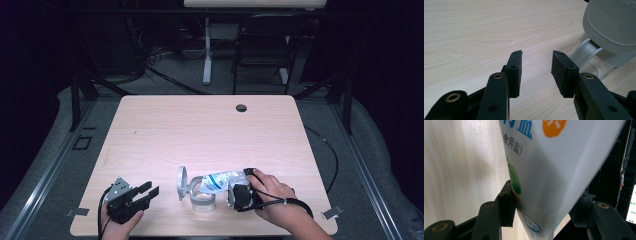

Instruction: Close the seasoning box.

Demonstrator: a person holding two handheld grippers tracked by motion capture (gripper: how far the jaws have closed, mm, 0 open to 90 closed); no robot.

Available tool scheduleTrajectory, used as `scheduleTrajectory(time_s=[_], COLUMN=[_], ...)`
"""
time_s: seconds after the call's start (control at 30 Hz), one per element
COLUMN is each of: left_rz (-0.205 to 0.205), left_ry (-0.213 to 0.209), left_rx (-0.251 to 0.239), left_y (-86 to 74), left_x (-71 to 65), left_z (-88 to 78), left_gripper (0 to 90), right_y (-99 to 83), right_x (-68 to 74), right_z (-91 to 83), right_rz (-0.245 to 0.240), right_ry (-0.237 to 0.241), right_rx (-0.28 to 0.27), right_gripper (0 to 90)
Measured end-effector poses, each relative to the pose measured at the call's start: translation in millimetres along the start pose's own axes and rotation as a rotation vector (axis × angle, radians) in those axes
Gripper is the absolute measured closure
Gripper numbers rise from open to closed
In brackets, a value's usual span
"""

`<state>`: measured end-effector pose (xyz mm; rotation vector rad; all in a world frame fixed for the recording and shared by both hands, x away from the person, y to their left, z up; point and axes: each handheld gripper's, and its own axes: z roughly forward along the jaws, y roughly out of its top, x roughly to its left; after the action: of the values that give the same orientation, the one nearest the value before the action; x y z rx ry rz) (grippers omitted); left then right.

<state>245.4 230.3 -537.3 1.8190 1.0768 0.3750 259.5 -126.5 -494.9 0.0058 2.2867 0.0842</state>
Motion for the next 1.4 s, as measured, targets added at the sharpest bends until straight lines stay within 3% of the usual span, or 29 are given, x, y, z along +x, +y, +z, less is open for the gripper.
scheduleTrajectory(time_s=[1.4], left_rz=[-0.002], left_ry=[0.001], left_rx=[-0.006], left_y=[-0.3], left_x=[0.1], left_z=[0.2], left_gripper=[60.6], right_y=[10.0], right_x=[-7.4], right_z=[-6.2], right_rz=[-0.116], right_ry=[-0.049], right_rx=[0.081], right_gripper=[48.1])
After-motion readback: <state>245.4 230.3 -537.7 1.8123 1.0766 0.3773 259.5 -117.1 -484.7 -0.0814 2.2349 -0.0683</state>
